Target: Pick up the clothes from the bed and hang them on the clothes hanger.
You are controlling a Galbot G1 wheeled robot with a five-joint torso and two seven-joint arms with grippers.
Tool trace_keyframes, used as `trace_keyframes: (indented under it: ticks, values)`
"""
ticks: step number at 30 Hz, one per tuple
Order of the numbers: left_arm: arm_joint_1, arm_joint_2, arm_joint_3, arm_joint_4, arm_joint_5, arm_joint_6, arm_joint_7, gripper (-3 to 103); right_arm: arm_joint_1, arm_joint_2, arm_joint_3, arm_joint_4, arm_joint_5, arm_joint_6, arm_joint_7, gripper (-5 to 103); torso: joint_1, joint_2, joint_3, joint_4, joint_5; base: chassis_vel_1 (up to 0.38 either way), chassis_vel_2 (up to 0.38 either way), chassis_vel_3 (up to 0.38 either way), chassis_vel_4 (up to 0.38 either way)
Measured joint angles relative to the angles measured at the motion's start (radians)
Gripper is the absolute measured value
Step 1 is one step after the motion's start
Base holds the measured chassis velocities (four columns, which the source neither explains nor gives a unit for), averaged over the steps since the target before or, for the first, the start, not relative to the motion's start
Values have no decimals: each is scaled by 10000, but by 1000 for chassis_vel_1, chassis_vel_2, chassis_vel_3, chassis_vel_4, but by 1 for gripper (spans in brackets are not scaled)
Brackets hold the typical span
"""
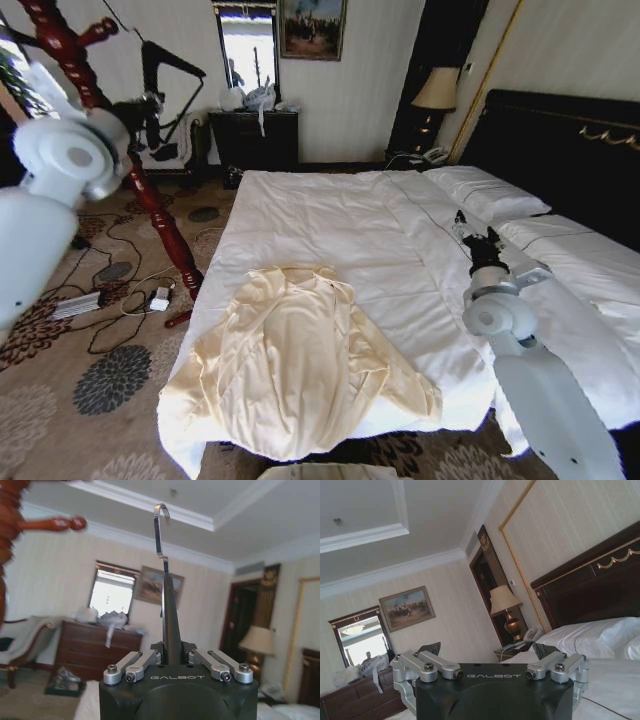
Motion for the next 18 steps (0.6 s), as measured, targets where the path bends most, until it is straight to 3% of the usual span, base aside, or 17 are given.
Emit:
trace_keyframes:
  ticks: [4,9,12,15,18]
  values:
    - [1283,67,-384,-761,-106,-216,390,18,65,-272,-385,-271,157,195,19,100,-1,0,0,5,0,0,0,0,0]
    - [2447,-480,-407,-1209,-169,-346,650,18,273,-500,-1019,-524,1021,295,-36,100,0,1,1,-7,3,0,0,0,0]
    - [3167,-741,-357,-1368,59,-382,878,18,384,-557,-1413,-822,1219,404,-329,100,2,0,2,0,3,0,0,0,0]
    - [4364,-990,-375,-1527,848,-463,1489,18,711,-580,-2184,-1381,1560,546,-860,100,2,0,1,-6,-1,0,0,0,0]
    - [5193,-1132,-616,-1663,1235,-505,1571,18,1169,-524,-2911,-1825,1773,552,-980,100,1,0,1,-1,2,0,0,0,0]
